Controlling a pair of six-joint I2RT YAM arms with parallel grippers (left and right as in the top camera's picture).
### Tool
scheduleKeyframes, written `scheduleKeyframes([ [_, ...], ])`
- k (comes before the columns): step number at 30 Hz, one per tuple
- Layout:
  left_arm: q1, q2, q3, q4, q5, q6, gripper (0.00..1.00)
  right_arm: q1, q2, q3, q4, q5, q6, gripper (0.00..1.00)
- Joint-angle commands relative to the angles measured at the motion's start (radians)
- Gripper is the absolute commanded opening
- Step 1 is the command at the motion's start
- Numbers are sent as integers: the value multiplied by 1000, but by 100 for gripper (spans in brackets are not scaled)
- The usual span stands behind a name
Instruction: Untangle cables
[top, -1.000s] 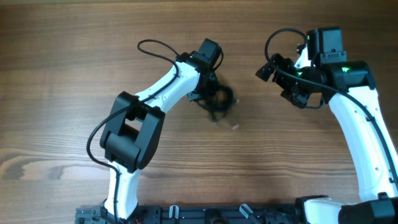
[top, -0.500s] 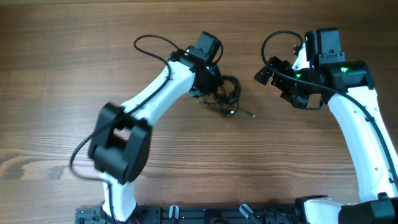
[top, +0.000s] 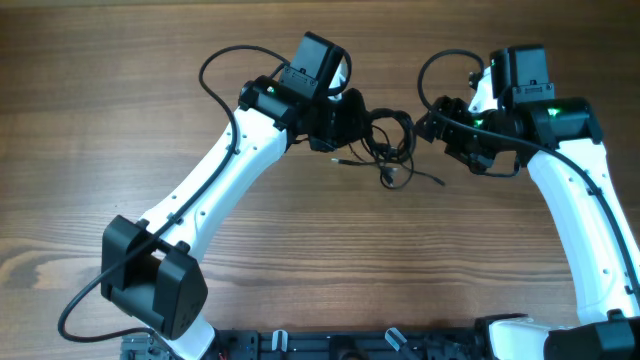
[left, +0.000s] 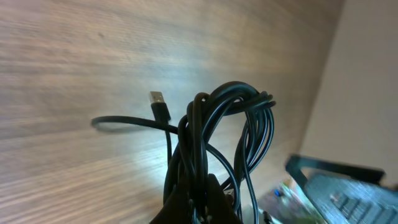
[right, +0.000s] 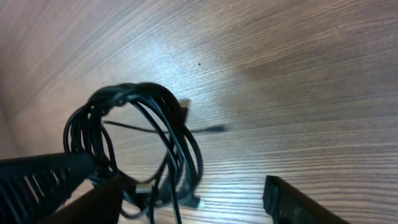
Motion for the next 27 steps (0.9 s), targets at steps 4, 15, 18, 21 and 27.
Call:
scheduleKeyframes([
  [4,-4,-34,7,13,186,24,4,6,15,-18,-6,-25,-13,68],
  [15,-4,-34,7,16,198,24,4,6,15,-107,29,-45,-11,32],
  [18,-4,-34,7,15,186,24,4,6,15,-107,40,-58,-11,20],
  [21,-4,-34,7,12,164,24,4,6,15,-107,45,-63,-8,4],
  [27,-4,-33,6,-66,-55,23,4,6,14,-74,34,-115,-10,4],
])
